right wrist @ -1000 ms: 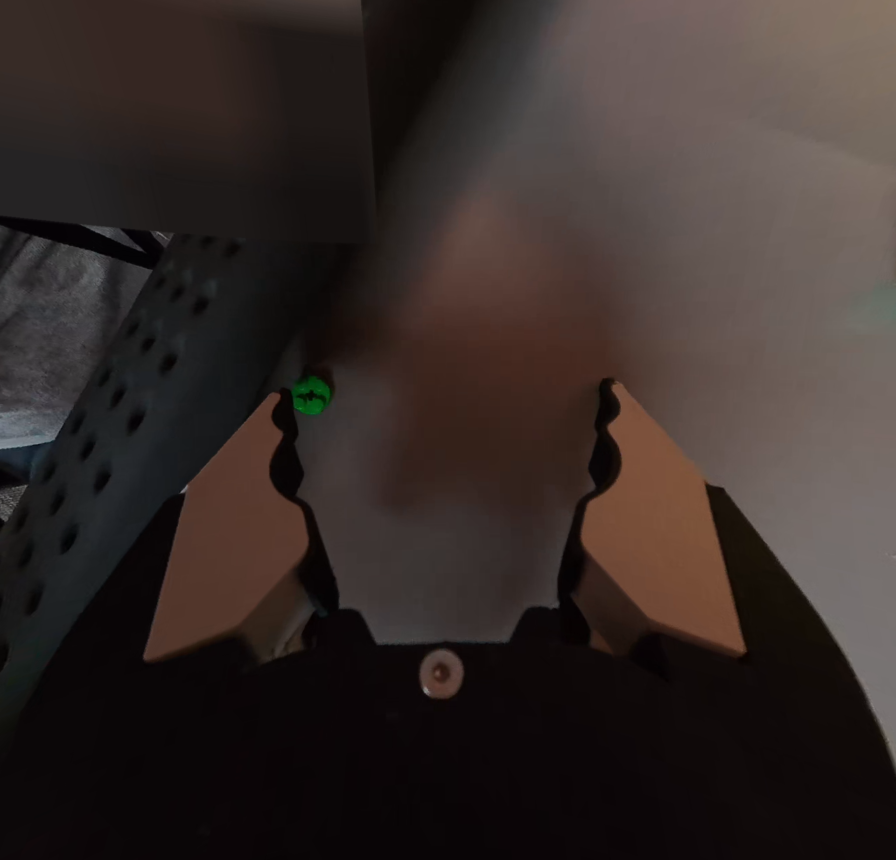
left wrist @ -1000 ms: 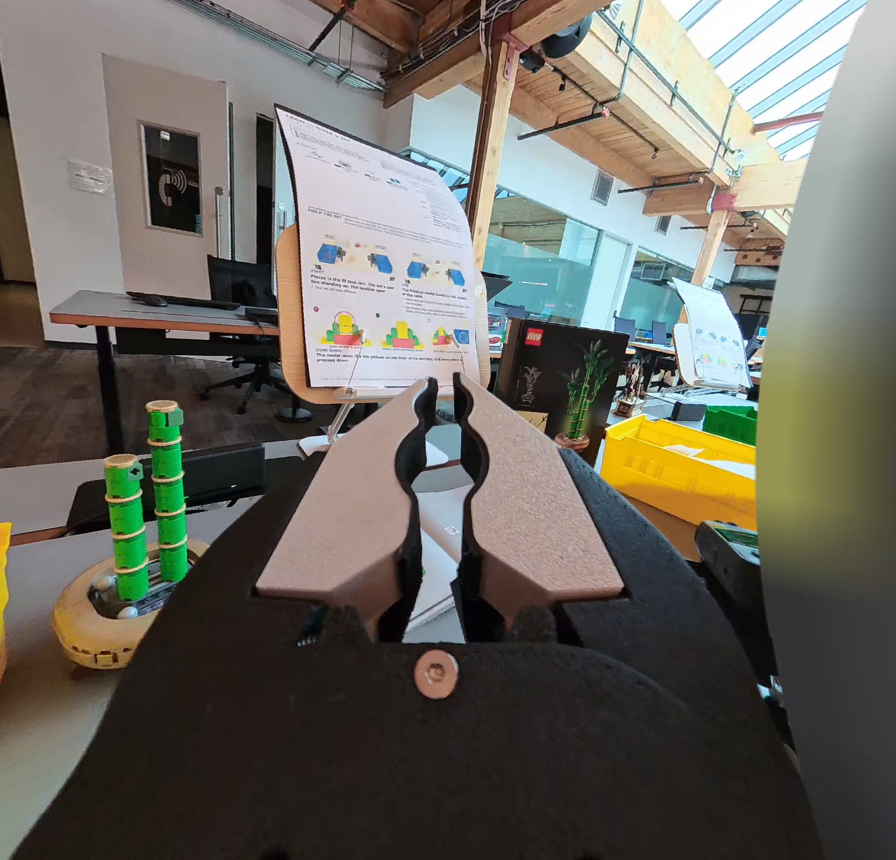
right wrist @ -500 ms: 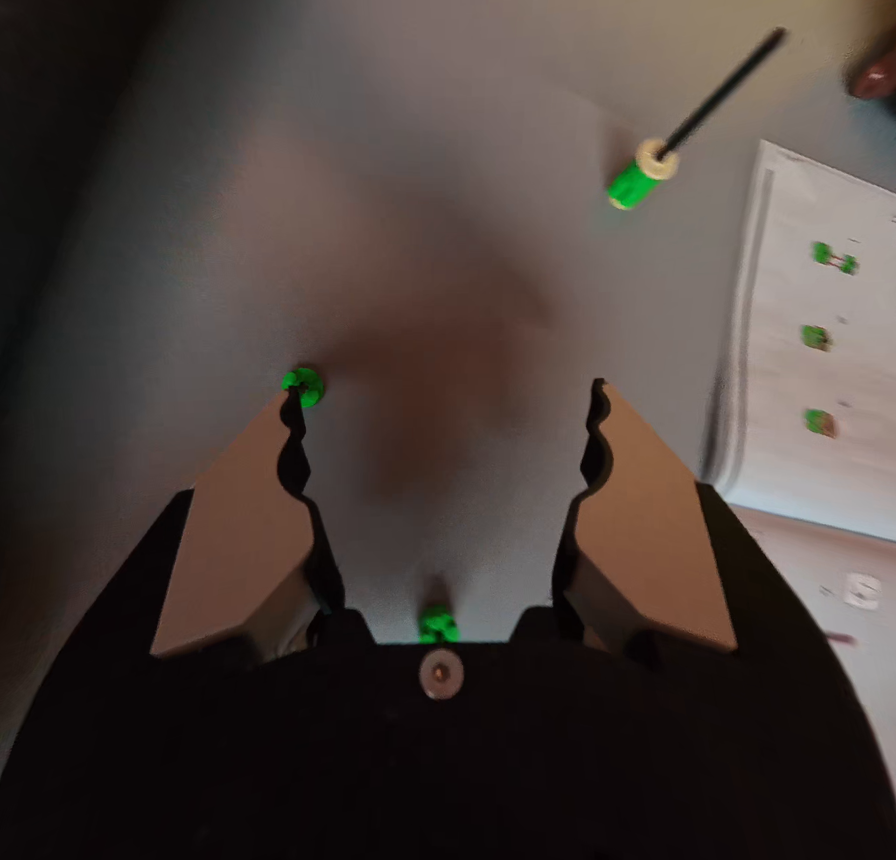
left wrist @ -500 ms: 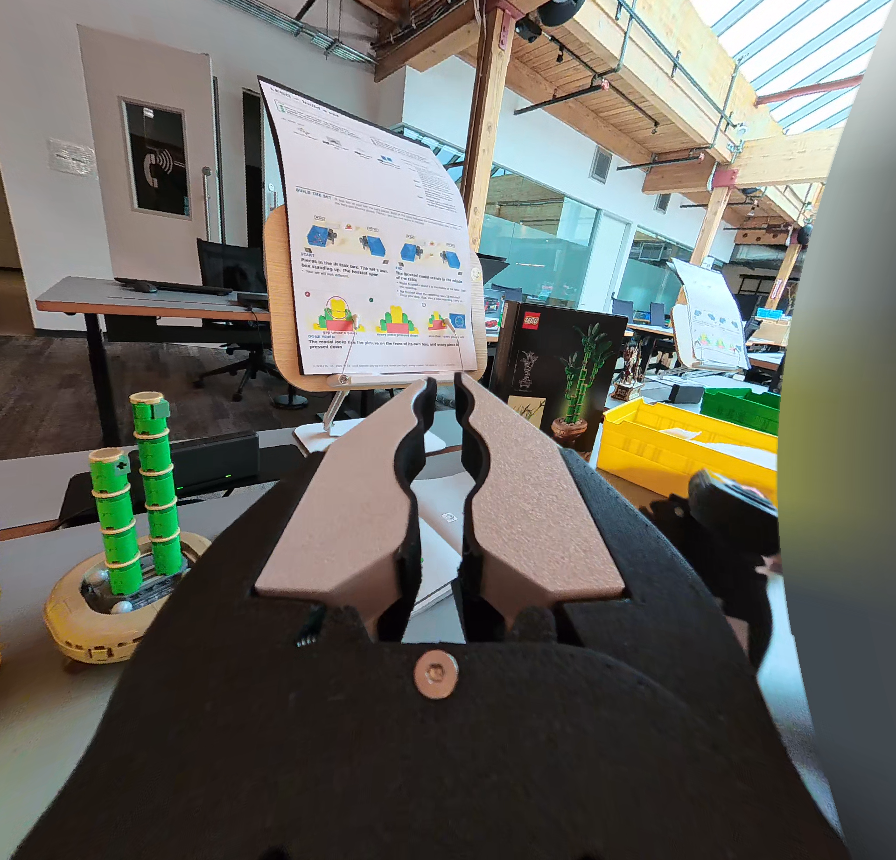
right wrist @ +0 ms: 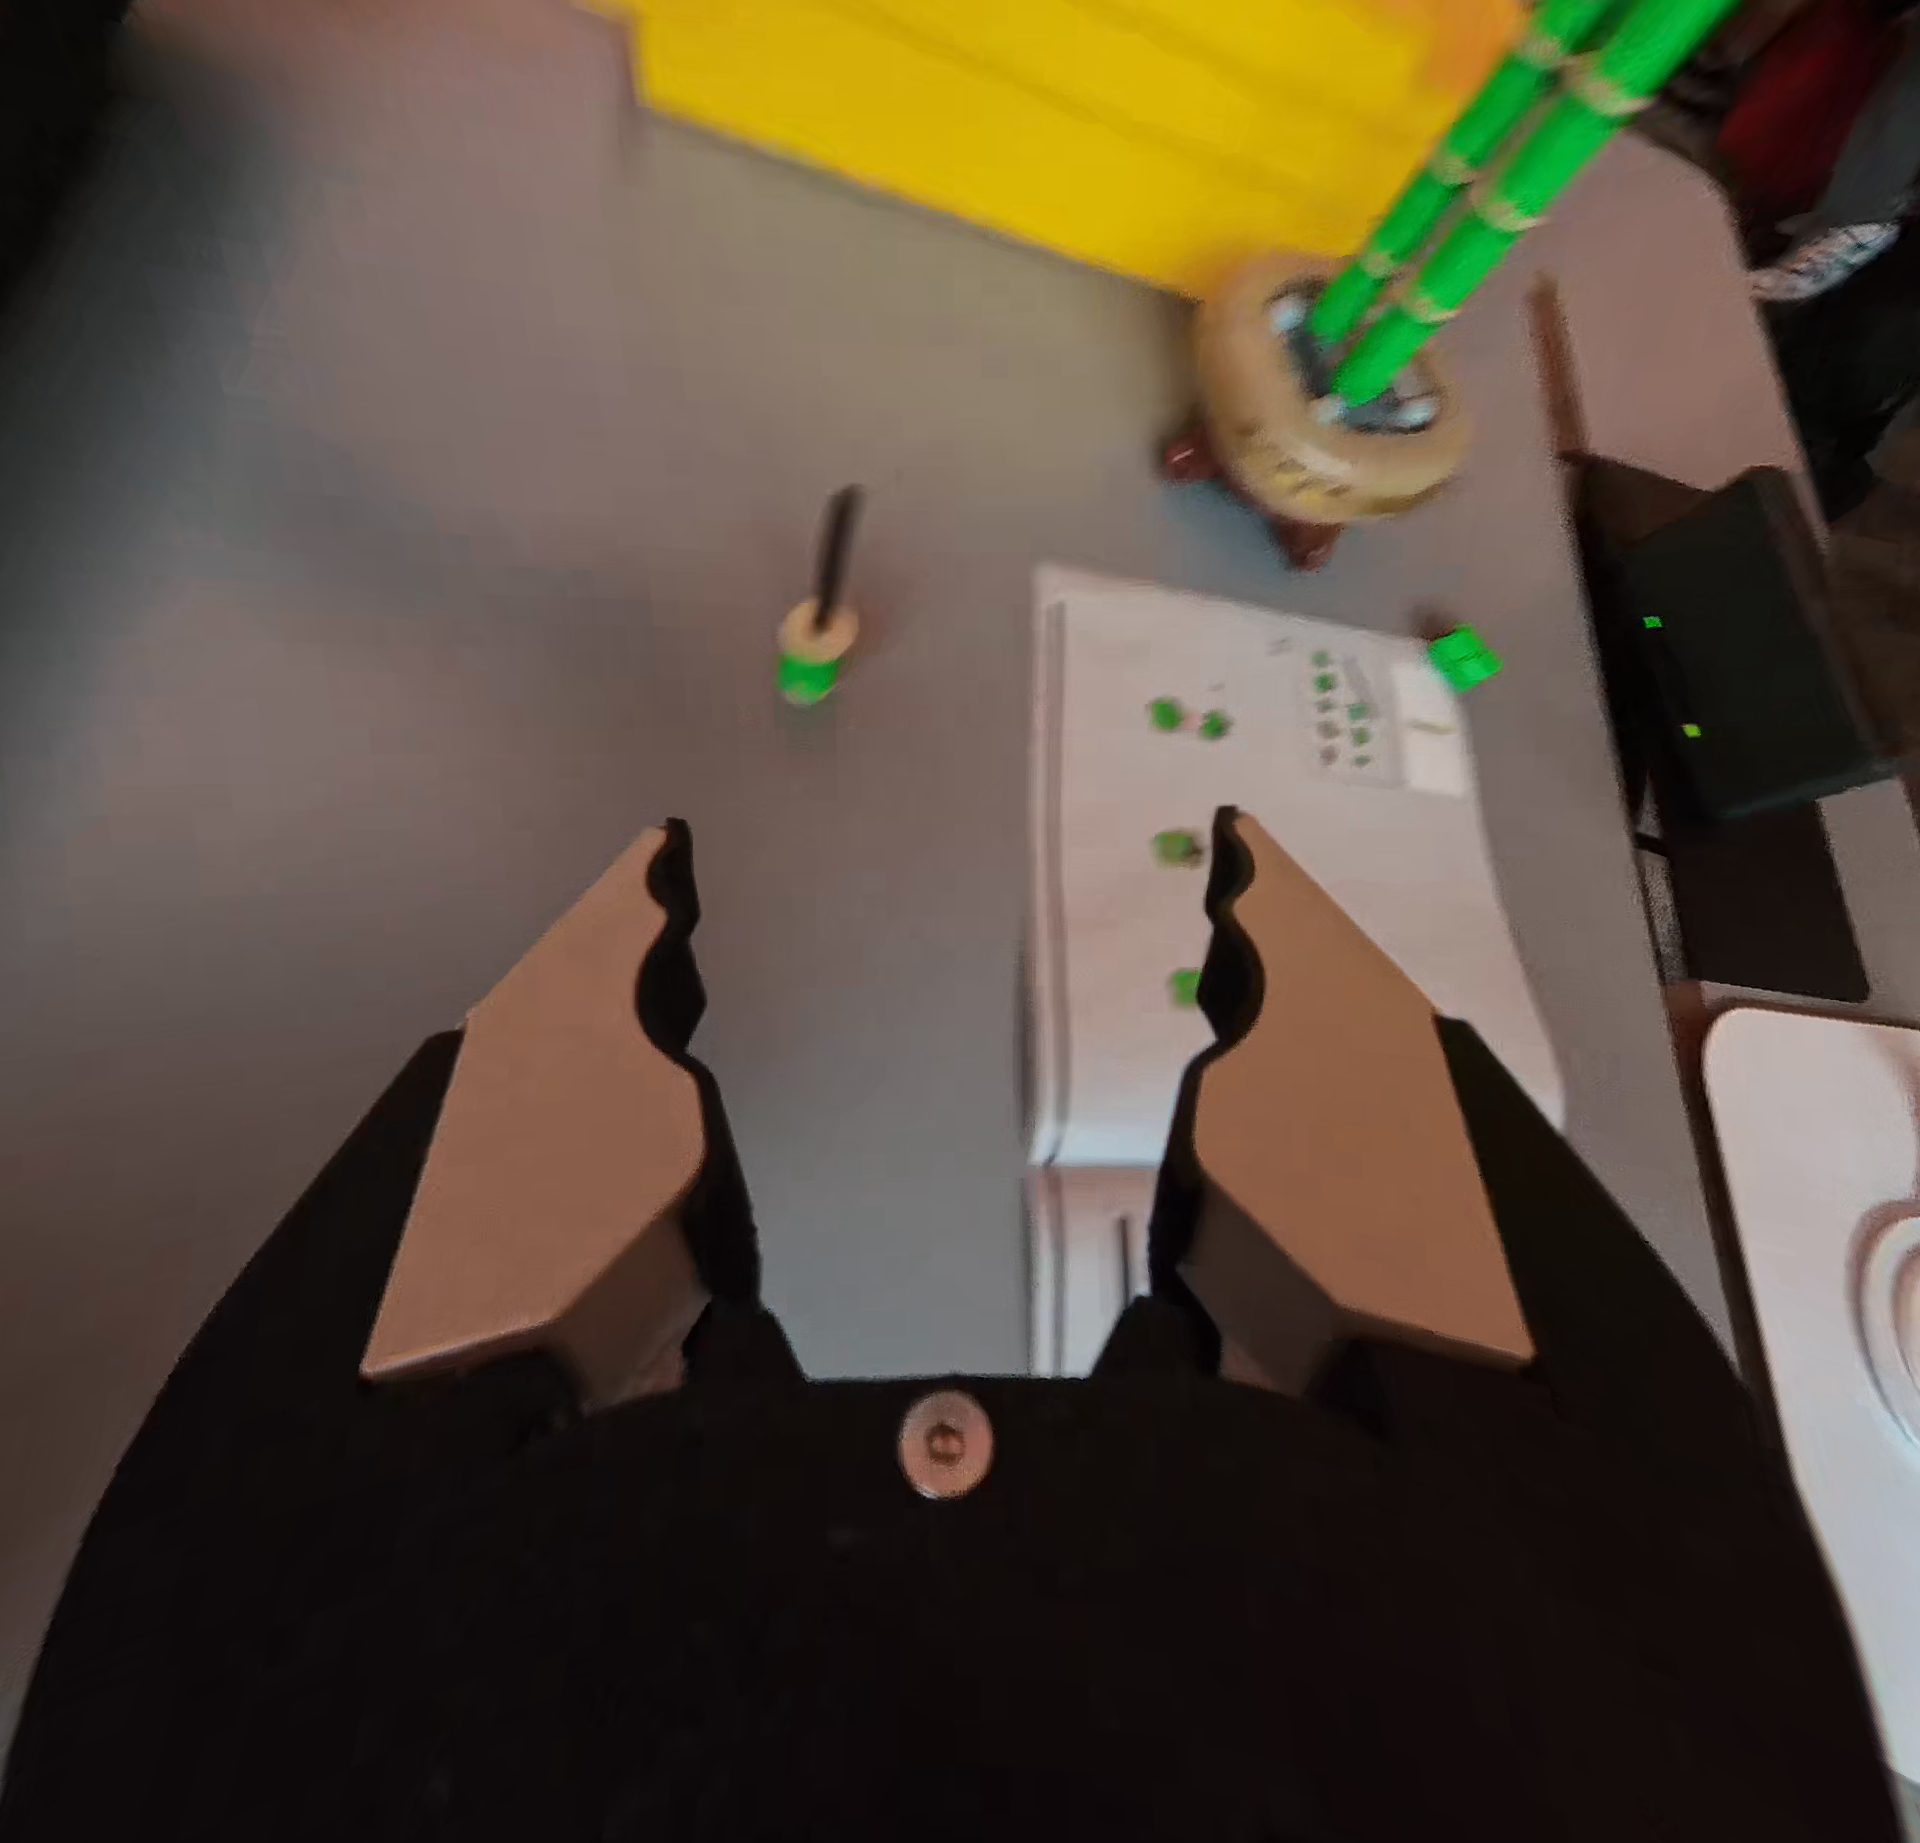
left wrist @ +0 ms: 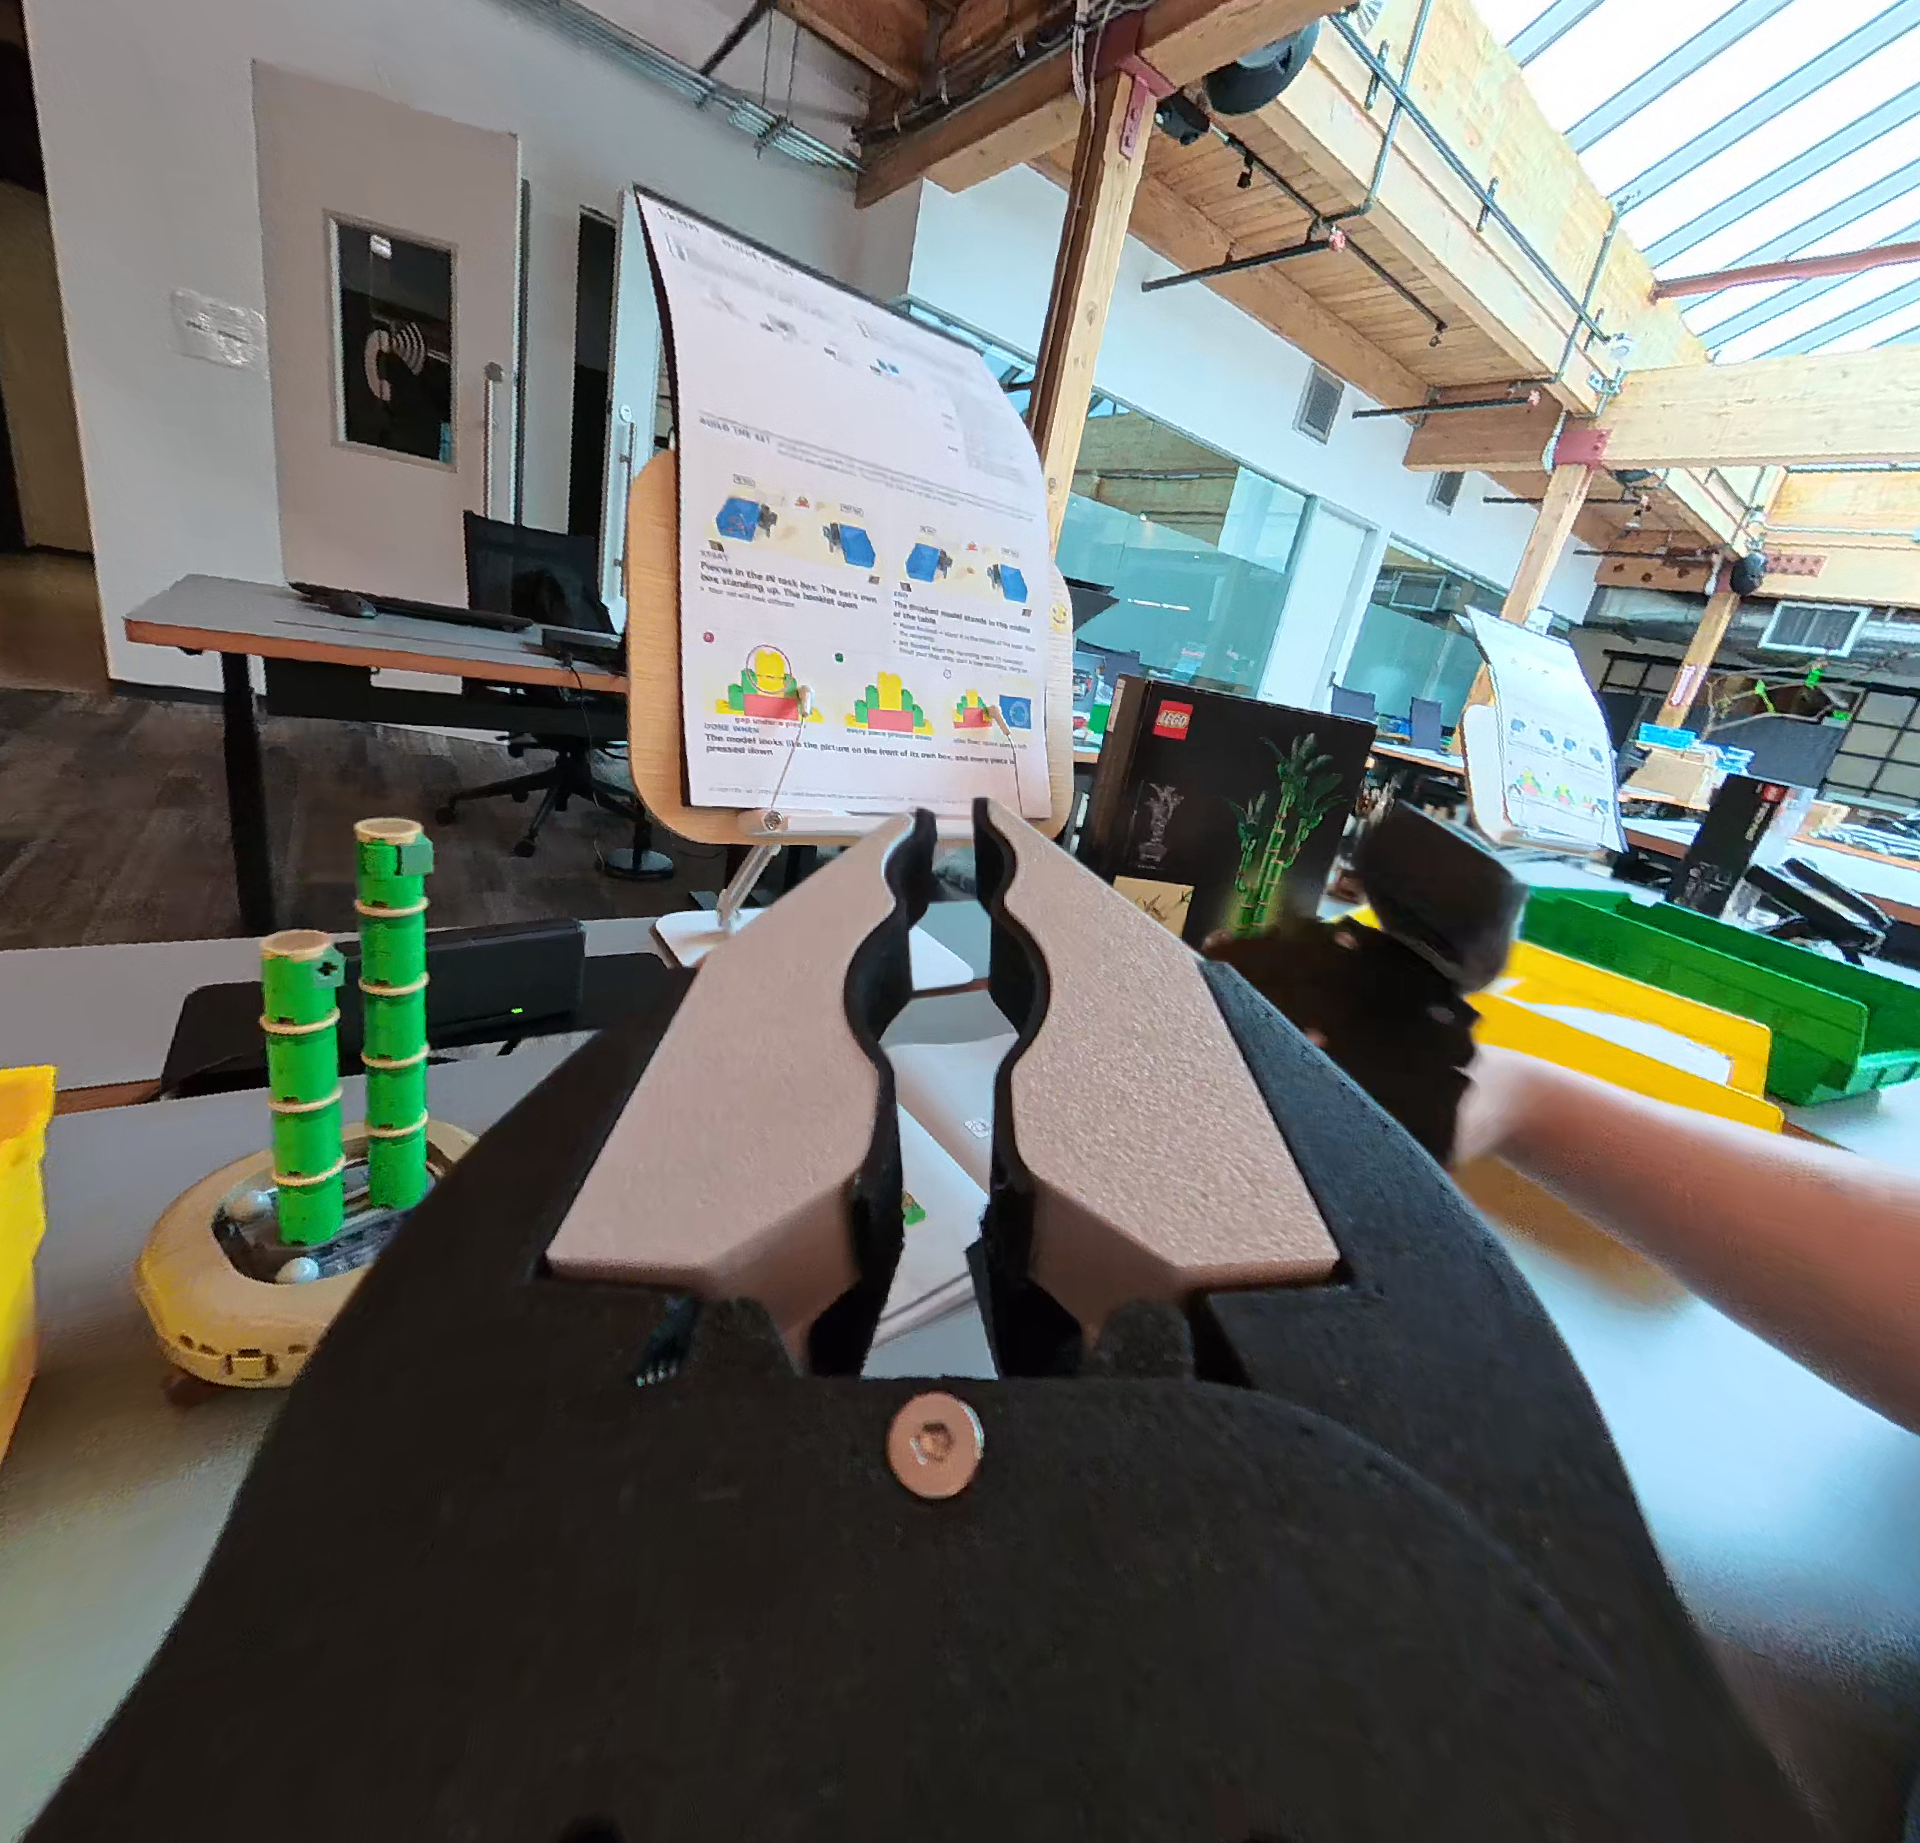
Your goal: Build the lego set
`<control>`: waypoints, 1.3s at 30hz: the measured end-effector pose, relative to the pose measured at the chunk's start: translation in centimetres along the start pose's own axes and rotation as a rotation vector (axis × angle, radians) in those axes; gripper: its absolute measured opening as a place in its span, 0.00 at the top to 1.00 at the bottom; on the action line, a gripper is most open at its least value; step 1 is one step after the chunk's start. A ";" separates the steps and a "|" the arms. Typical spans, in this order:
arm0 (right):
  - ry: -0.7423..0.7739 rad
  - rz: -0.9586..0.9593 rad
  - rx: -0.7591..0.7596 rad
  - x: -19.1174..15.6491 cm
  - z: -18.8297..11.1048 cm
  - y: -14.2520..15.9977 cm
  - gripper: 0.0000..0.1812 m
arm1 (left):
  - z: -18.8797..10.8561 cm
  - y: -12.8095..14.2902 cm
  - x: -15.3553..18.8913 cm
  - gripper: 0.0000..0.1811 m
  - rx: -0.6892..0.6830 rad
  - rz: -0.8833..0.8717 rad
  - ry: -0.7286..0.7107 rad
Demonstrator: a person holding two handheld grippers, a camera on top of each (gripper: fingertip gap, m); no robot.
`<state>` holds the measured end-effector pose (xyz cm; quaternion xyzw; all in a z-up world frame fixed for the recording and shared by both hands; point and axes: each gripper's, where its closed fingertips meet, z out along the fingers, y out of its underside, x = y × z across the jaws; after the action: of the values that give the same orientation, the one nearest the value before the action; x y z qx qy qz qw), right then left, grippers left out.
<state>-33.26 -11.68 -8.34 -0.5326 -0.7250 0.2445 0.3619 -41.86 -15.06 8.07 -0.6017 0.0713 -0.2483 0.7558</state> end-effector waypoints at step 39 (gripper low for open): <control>0.243 0.484 -0.173 19.5 18.7 2.3 0.67 | -0.7 -0.3 -2.9 0.98 0.051 -0.024 -0.068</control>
<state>-49.93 8.16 -16.42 -0.7444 -0.5462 0.1955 0.3306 -44.78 -14.40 7.64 -0.5910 0.0320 -0.2383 0.7700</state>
